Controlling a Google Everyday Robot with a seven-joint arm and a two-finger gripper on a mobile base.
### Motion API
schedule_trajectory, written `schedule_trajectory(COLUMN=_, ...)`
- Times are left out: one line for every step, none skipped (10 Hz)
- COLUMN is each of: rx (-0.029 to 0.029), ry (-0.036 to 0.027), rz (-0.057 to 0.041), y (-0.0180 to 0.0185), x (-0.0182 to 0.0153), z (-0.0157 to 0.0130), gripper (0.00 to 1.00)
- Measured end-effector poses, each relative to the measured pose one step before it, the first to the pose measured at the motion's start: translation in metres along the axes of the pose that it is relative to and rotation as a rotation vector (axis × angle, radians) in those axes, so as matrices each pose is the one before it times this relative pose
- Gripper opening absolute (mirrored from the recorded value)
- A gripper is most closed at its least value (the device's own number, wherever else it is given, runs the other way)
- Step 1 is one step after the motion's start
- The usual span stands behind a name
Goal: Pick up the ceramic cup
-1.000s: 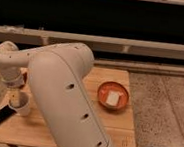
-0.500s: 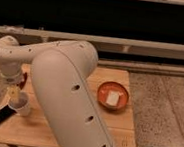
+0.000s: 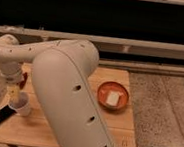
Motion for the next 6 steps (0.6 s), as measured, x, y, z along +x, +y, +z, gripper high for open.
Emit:
schedule_trajectory(rx=-0.00861, ry=-0.00518, rz=0.00117, y=-0.00184, x=0.00028, z=0.00413, gripper=0.8)
schedule_trajectory(rx=-0.00835, ry=-0.00421, rz=0.00209, y=-0.00295, x=-0.00106, z=0.00539, gripper=0.8)
schedule_trajectory(rx=-0.00731, ry=0.00163, rz=0.00075, y=-0.00119, x=-0.00079, z=0.00446, gripper=0.8)
schedule_trajectory(rx=-0.01088, ry=0.00523, rz=0.00098, y=-0.00119, x=-0.00164, z=0.00708, gripper=0.8)
schedule_trajectory(rx=-0.00933, ry=0.00557, rz=0.0005, y=-0.00033, x=-0.00134, z=0.00541, gripper=0.8)
schedule_trajectory(rx=-0.01077, ry=0.00703, rz=0.00104, y=-0.00032, x=-0.00056, z=0.00602, gripper=0.8)
